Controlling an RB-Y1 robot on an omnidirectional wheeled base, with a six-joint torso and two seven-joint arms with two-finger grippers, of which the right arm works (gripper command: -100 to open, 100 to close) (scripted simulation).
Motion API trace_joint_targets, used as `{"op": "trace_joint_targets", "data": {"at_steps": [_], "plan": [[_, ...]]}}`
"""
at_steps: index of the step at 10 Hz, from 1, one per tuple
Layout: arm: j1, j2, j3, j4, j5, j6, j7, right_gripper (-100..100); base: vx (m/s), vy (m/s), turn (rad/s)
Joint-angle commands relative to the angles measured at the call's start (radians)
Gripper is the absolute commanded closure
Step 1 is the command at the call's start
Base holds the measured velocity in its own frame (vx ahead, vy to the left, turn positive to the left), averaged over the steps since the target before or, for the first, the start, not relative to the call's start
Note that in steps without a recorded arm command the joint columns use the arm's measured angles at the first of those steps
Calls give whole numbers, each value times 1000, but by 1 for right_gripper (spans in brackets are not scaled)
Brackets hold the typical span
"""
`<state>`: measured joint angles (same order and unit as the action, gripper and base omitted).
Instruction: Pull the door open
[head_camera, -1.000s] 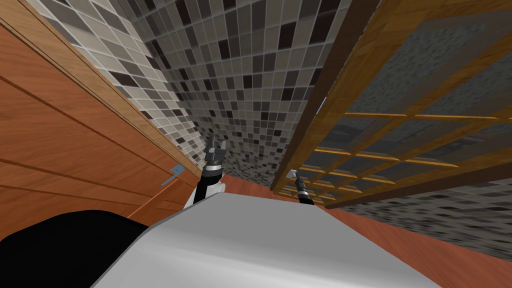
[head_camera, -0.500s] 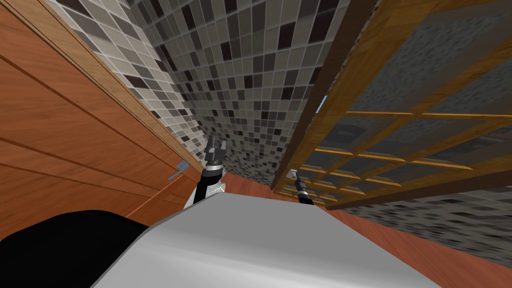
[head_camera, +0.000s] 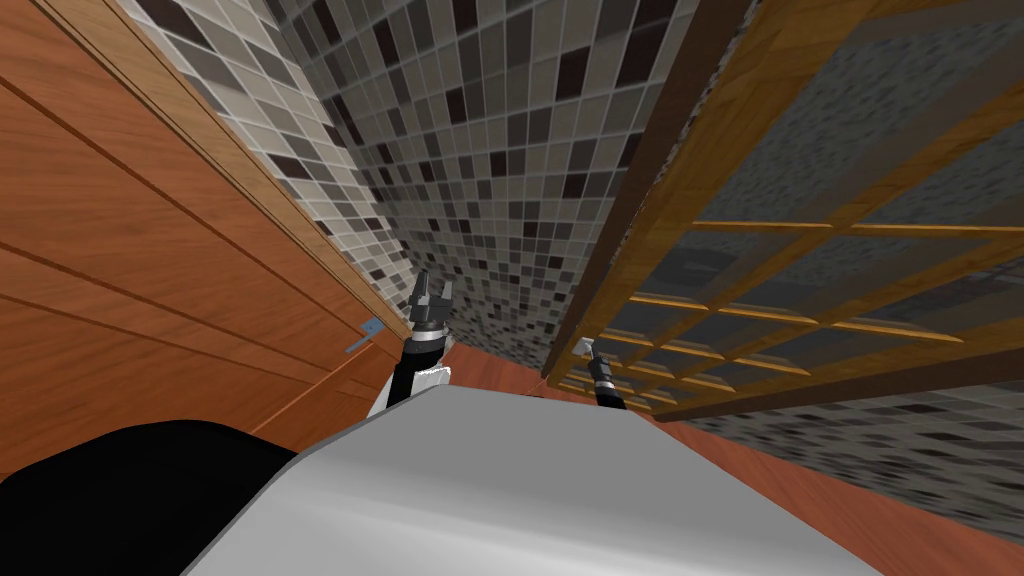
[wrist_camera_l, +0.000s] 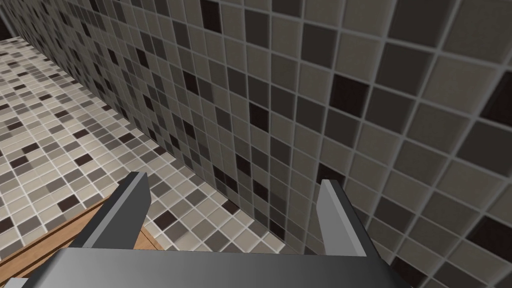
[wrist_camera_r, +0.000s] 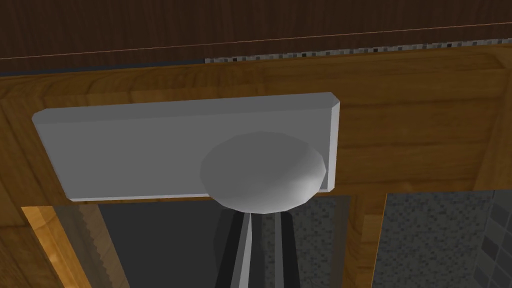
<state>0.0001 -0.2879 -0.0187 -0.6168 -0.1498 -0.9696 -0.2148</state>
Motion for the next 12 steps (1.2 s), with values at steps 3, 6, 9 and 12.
{"op": "trace_joint_targets", "data": {"at_steps": [3,6,9,12], "plan": [[-8,11,22,-11,-14,-7,-53,100,-30,-14,36],[-11,11,38,-14,-50,0,-136,100,-47,-19,77],[-37,6,34,53,-84,-7,-216,-100,-42,-21,20],[-40,15,44,44,-120,3,-305,-100,-81,20,78]]}}
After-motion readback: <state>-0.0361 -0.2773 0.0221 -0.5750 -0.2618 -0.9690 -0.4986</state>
